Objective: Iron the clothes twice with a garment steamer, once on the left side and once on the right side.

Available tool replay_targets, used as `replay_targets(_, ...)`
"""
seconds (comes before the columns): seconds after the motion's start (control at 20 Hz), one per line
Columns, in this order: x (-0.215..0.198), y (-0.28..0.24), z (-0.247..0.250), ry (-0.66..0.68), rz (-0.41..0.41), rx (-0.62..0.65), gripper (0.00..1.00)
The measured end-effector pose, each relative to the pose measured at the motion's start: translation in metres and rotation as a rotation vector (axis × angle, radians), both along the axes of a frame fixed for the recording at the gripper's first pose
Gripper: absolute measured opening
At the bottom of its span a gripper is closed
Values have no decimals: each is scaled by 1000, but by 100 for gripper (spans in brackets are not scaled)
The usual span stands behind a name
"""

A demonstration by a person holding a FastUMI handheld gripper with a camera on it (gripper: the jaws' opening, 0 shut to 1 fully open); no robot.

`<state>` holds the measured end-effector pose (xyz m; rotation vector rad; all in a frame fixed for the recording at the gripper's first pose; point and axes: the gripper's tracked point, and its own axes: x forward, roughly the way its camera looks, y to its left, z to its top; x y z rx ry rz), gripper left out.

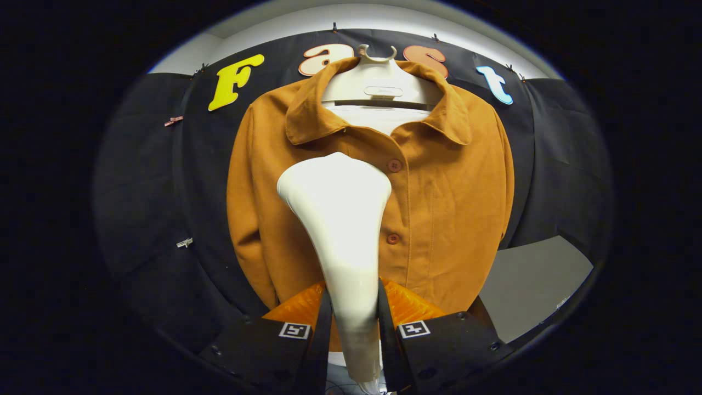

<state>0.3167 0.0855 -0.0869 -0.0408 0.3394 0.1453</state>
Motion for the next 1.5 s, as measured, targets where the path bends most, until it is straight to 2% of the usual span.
replay_targets(0.75,21,19,-52,137,-44,-15,44)
replay_targets(1.5,11,12,-120,308,-71,10,44)
